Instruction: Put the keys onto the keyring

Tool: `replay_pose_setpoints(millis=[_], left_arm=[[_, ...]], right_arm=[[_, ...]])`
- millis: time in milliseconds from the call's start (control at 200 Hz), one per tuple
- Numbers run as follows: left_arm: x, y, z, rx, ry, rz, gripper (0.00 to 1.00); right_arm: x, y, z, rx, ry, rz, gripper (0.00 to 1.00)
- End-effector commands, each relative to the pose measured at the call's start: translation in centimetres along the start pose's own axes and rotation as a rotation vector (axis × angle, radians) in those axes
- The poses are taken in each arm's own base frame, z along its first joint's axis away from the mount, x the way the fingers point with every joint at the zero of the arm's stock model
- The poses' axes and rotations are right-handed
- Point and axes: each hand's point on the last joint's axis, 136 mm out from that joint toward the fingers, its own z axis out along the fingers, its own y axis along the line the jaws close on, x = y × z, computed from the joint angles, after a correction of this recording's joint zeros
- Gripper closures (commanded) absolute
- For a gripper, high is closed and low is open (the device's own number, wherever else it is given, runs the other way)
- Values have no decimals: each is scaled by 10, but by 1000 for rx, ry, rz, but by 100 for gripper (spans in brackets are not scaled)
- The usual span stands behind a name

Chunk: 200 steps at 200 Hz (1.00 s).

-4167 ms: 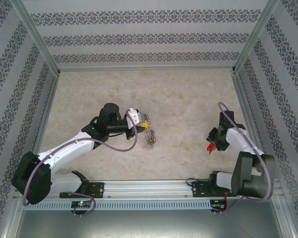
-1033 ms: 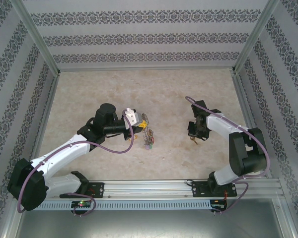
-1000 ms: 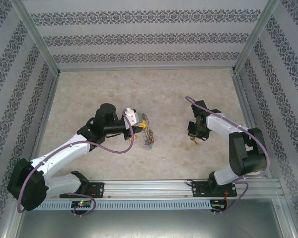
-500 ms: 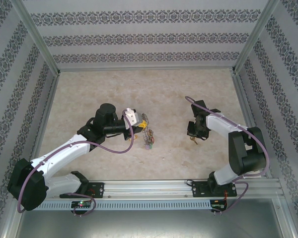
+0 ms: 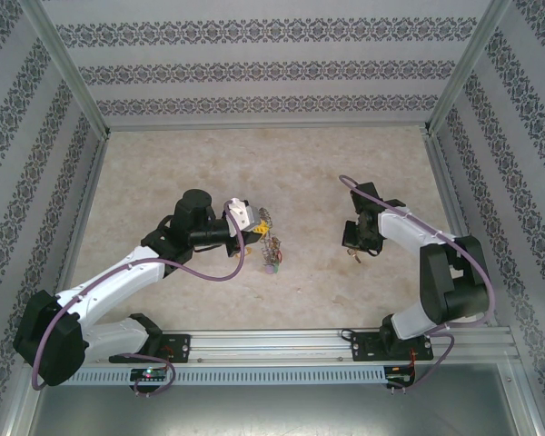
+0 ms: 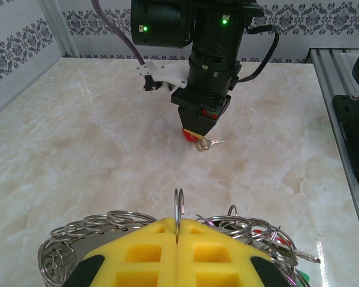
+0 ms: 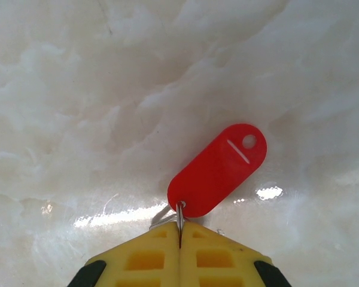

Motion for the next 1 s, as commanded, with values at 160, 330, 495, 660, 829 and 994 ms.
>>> replay_pose_setpoints(millis=[160,330,495,660,829,994], left_arm=[[-20,-3,-6,1,-52,20,100],[-19,-3,-7,0,-51,19,100],[-19,-3,-7,-1,-53,19,100],[-19,-2,-7,-3,-52,19,100],[-18,-3,-6,-1,-49,17,100],[-18,-2,-6,-2,-49,17,100]], right_arm=[[1,1,9,18,15,-26,90],[0,1,10,20,12,-26,88],[0,-1,10,27,11,-26,86],[-1,0,9,26,6,-24,87],[-3,0,1,21,-20,-24,95],[-6,18,-20,-97,-76,-79,100]])
